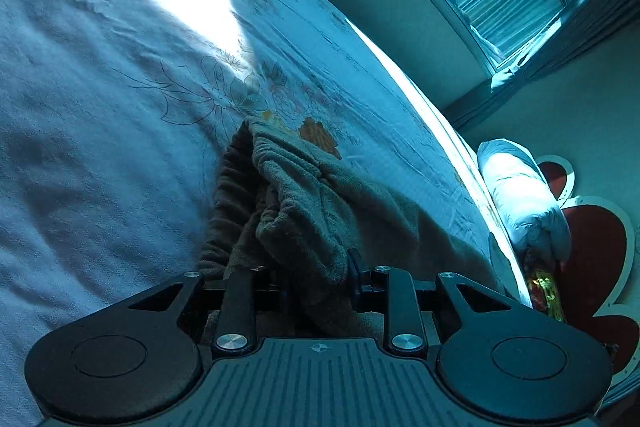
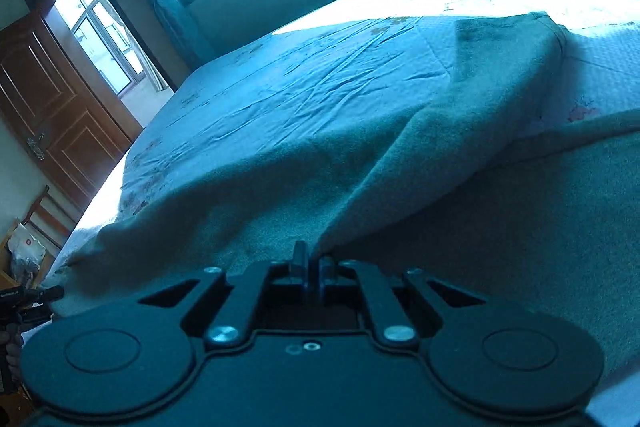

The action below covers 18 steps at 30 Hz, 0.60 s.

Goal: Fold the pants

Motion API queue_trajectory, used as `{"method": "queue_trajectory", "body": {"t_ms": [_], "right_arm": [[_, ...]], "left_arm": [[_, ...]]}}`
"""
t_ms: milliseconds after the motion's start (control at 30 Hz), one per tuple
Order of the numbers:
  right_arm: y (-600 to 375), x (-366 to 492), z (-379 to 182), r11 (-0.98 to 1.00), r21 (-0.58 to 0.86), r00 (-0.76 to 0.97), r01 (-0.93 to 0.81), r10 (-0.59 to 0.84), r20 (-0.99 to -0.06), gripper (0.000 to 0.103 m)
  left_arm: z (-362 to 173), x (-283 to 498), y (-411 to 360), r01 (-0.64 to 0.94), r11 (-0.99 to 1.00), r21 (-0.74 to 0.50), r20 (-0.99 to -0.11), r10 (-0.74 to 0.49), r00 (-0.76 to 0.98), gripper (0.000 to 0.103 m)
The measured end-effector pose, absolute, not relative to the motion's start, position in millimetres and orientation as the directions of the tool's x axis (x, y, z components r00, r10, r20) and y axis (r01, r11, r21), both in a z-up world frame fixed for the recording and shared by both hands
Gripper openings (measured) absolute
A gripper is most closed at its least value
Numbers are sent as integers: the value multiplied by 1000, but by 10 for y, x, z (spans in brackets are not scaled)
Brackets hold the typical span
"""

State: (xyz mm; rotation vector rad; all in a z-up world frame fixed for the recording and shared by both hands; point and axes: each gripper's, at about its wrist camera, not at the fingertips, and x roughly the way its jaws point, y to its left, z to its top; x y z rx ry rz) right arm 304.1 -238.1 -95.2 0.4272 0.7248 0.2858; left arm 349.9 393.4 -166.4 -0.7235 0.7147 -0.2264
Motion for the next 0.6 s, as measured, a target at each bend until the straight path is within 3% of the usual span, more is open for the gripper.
{"method": "queue_trajectory", "body": {"t_ms": [100, 167, 267, 433, 500, 600], "right_arm": [[-2450, 2878, -769, 869, 479, 747, -123, 399, -532, 0], [-2475, 2752, -783, 867, 480, 744, -132, 407, -530, 0], [-2360, 2813, -1166, 902, 421, 658, -96, 375, -653, 0], [-2402, 2756, -1162, 889, 453, 677, -61, 370, -636, 0], [-2440, 2703, -983, 888, 449, 719, -98, 375, -586, 0], [-2455, 2664, -919, 898, 427, 732, -108, 362, -577, 0]], "left_arm": [[-1512, 3361, 4034, 54, 683, -729, -397, -485, 779, 28], [-1539, 3316, 4048, 41, 711, -702, -441, -478, 760, 28], [-1889, 3335, 3992, -35, 777, -628, -590, -447, 672, 28], [-1860, 3272, 3989, -12, 752, -659, -528, -451, 719, 28], [-1734, 3212, 3969, 33, 745, -667, -482, -464, 743, 28], [-1691, 3148, 3897, 25, 795, -606, -523, -423, 740, 28]]}}
